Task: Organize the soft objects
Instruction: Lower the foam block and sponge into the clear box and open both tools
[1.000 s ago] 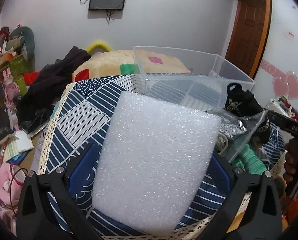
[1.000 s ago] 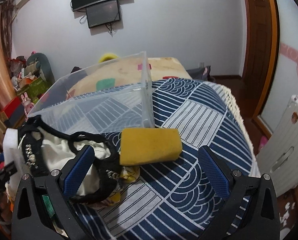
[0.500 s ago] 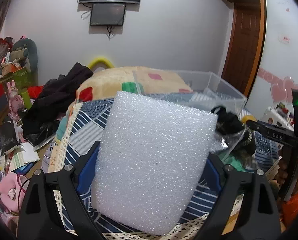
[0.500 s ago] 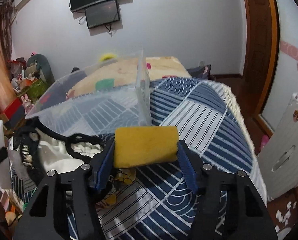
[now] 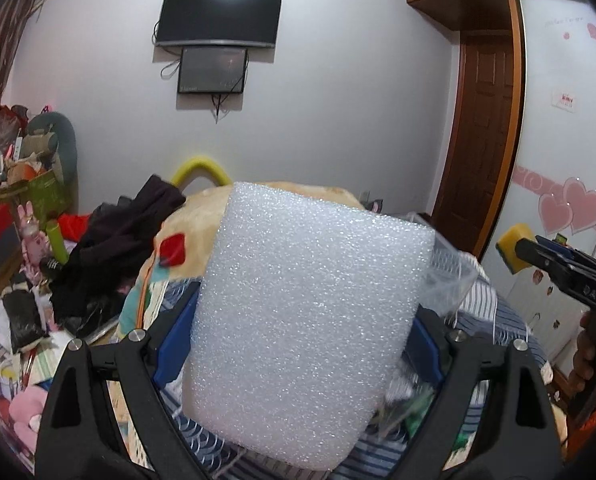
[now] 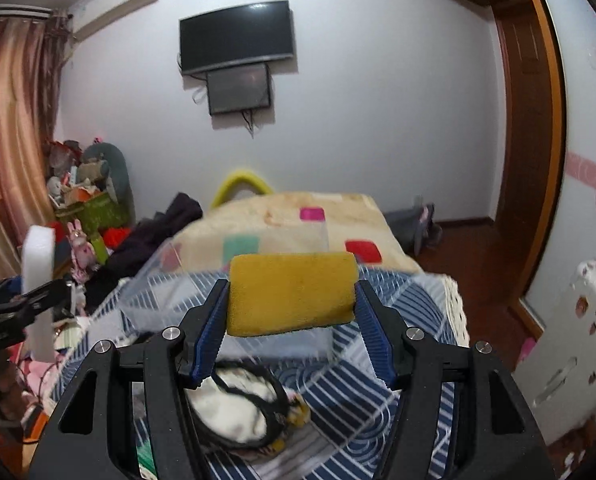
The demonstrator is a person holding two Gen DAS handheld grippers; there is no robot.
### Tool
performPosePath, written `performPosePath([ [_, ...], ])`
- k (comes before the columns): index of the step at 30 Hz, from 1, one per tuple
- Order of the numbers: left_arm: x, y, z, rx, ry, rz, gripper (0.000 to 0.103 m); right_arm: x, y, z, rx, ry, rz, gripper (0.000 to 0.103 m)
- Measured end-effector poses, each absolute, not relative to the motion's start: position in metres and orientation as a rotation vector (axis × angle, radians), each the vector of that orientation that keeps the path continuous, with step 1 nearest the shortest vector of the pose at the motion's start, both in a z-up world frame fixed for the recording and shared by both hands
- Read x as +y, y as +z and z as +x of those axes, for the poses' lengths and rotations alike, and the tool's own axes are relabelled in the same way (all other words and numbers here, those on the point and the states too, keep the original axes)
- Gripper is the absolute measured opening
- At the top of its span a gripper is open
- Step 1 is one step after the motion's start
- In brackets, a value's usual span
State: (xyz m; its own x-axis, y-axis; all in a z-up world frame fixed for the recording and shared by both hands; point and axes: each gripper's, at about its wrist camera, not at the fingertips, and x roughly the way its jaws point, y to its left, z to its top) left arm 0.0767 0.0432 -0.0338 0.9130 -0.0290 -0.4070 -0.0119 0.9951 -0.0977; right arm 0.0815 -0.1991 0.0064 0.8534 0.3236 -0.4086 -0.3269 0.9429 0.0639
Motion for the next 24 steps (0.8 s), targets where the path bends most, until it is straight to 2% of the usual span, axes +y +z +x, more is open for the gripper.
performPosePath([
  [12,0.034,-0.022,0.152,0.478,-0.039,-0.078,0.090,-0.164,0.000,0.131,0.447,0.401,-0.028,0.058],
  [24,0.018,-0.062,0.234,0.685,-0.047,-0.054,0.090,-0.147,-0.036,0.170,0.596,0.412,-0.095,0.058],
])
